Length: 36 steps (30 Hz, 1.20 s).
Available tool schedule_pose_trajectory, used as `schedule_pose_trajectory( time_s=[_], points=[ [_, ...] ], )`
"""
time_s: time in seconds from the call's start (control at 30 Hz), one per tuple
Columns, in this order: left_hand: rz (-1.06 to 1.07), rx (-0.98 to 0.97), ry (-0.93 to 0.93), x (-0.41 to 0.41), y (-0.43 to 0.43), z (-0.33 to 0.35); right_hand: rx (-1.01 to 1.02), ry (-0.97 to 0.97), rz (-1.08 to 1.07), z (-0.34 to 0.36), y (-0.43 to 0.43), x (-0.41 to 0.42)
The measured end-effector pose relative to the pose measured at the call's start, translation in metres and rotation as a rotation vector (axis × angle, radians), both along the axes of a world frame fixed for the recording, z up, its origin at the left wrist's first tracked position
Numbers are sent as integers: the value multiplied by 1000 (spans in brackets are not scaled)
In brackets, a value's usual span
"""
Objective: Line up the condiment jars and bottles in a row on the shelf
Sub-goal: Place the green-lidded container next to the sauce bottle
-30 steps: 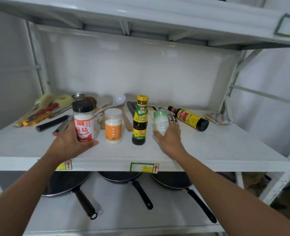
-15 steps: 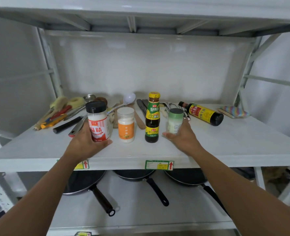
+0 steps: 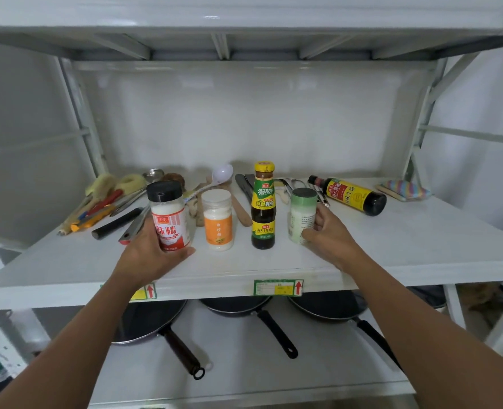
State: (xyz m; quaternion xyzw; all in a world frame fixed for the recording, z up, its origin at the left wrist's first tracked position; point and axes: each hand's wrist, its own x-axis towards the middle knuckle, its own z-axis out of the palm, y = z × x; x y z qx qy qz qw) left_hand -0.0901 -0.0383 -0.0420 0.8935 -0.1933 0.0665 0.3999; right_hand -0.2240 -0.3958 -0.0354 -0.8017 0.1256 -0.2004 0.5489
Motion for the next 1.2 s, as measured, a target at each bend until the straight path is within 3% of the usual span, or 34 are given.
schedule_pose_trajectory(
  time_s=[0.47,0.87,1.2],
  points=[
    [15,9,4,4,0,-2,-55,-9,26,-4,1,4],
    [22,5,14,6,1,-2,-194,-22,-137,-5,8,3],
    [29,6,22,5,-1,-2,-268,36,-63,-3,9,1]
  ],
)
